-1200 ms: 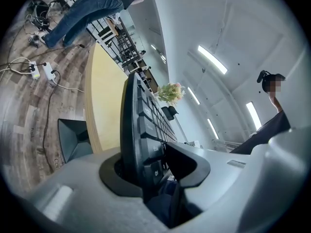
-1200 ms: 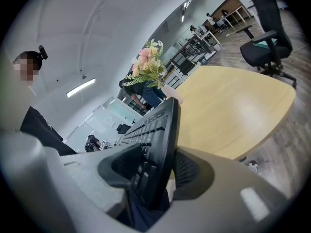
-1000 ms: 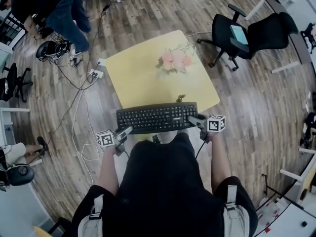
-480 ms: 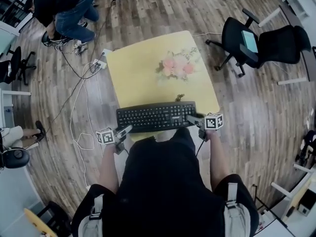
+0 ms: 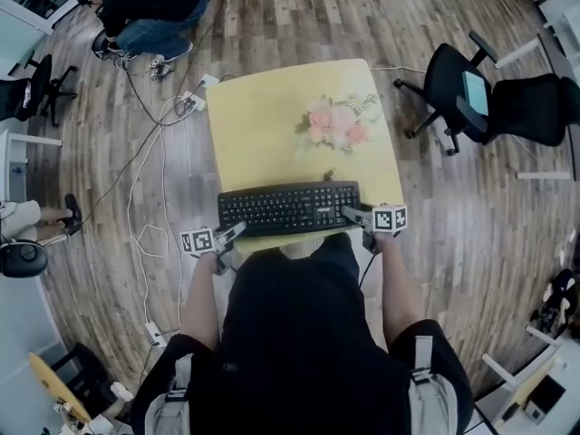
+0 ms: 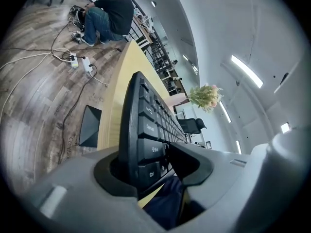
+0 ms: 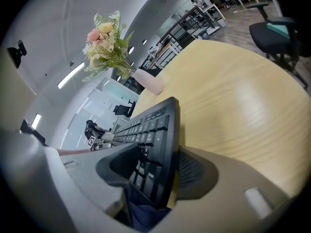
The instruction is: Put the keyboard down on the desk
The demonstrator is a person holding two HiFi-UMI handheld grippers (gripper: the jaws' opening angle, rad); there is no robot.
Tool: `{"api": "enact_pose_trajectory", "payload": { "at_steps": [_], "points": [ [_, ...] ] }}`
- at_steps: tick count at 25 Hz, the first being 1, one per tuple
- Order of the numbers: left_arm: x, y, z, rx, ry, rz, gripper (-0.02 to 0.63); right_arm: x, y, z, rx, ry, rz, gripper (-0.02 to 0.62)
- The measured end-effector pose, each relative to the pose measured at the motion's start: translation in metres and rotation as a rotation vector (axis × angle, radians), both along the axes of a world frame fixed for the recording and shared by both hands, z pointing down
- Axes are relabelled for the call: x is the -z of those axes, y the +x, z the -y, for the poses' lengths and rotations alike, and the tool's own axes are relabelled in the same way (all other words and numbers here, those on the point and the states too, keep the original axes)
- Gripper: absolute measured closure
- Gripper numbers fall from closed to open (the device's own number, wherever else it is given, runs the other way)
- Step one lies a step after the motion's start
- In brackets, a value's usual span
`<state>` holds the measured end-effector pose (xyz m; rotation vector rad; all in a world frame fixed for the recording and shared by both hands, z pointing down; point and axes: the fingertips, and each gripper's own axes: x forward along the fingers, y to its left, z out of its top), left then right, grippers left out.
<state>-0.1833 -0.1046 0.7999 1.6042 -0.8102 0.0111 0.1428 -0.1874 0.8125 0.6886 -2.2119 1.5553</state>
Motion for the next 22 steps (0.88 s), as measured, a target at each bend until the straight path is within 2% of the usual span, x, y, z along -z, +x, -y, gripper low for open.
{"api": "enact_pose_trajectory", "payload": {
  "at_steps": [3, 13, 22],
  "points": [
    [-0.004, -0.003, 0.0, 0.014, -0.018, 0.03, 0.398, -0.002, -0.001, 0.003, -0.009, -0.001, -0.014, 0.367],
    [-0.006, -0.008, 0.011, 0.015, 0.015, 0.182, 0.356, -0.01, 0.006, 0.003, -0.109, 0.019, -0.097, 0.347],
    [-0.01, -0.021, 0.013, 0.059, 0.058, 0.407, 0.295, -0.012, 0.01, 0.002, -0.203, 0.093, -0.205, 0.339]
  ]
}}
